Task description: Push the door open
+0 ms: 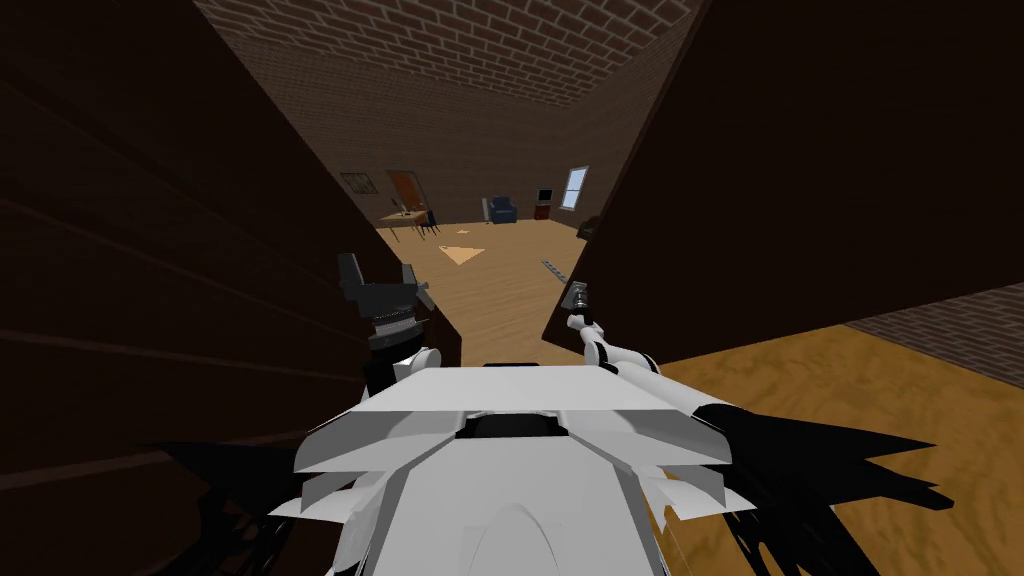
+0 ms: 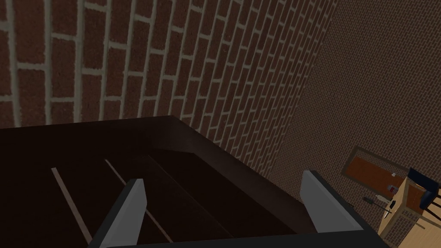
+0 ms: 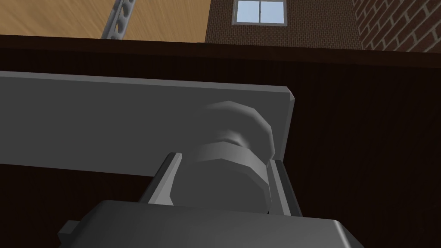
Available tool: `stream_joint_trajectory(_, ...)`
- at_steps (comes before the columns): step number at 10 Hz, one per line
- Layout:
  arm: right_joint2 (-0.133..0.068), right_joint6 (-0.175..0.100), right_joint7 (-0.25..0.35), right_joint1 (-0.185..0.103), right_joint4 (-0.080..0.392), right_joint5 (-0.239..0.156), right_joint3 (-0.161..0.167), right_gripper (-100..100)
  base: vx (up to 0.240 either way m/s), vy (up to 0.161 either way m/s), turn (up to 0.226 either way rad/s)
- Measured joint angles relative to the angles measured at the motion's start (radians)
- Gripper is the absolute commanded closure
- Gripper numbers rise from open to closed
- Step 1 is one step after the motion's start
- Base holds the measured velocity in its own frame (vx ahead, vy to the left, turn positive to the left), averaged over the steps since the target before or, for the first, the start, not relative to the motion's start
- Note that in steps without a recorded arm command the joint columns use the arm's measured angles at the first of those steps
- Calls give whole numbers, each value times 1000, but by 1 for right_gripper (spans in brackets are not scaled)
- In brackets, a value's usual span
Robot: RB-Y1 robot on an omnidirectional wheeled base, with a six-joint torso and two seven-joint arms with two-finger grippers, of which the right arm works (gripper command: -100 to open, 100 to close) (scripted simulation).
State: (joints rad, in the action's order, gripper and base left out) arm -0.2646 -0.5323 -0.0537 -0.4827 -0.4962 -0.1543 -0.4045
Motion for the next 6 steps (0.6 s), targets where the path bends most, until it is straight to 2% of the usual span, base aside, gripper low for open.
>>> stream_joint_trajectory(2, -5, 1, -14, 2, -2, -7, -21, 100, 201, 58, -65)
stream_joint_trajectory(4, -6, 9, -24, 9, -20, -12, -34, 100, 122, 12, -37)
stream_joint_trajectory(6, -10, 9, -30, 15, -10, -19, -49, 100, 210, -7, -44)
